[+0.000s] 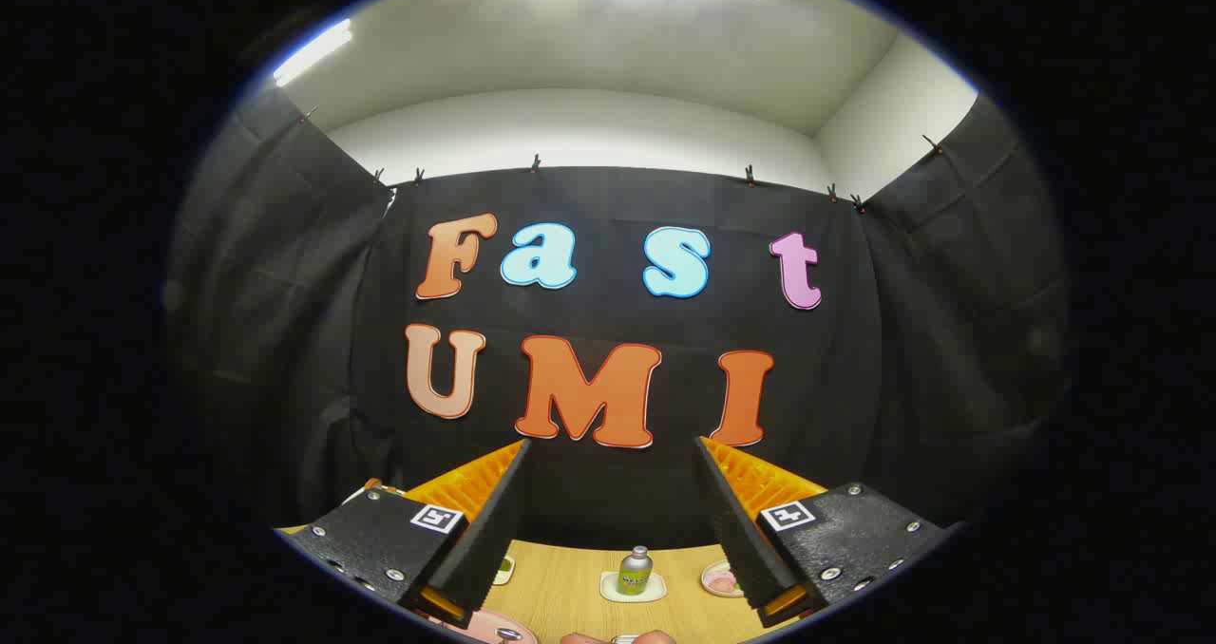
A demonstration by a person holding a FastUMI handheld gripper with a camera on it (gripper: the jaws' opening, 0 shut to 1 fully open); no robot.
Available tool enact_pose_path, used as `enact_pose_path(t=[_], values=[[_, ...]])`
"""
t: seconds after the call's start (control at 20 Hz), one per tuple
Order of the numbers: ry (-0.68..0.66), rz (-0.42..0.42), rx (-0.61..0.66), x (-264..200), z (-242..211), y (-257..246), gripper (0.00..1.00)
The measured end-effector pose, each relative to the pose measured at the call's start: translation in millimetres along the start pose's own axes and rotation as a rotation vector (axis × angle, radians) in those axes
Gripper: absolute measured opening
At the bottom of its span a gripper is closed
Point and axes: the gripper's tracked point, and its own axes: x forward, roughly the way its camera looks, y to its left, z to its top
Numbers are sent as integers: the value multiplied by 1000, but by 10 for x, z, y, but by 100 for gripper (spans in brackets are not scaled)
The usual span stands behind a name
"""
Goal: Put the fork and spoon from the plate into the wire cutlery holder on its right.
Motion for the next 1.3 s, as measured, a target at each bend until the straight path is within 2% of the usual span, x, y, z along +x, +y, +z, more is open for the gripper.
enact_pose_path(t=[0.75,0.9,1.15,1.3], values=[[23,-16,-6,-49,-69,74,98],[77,5,-3,-34,-263,200,98],[171,109,36,-54,-699,638,97],[253,142,26,-83,-1038,797,97]])
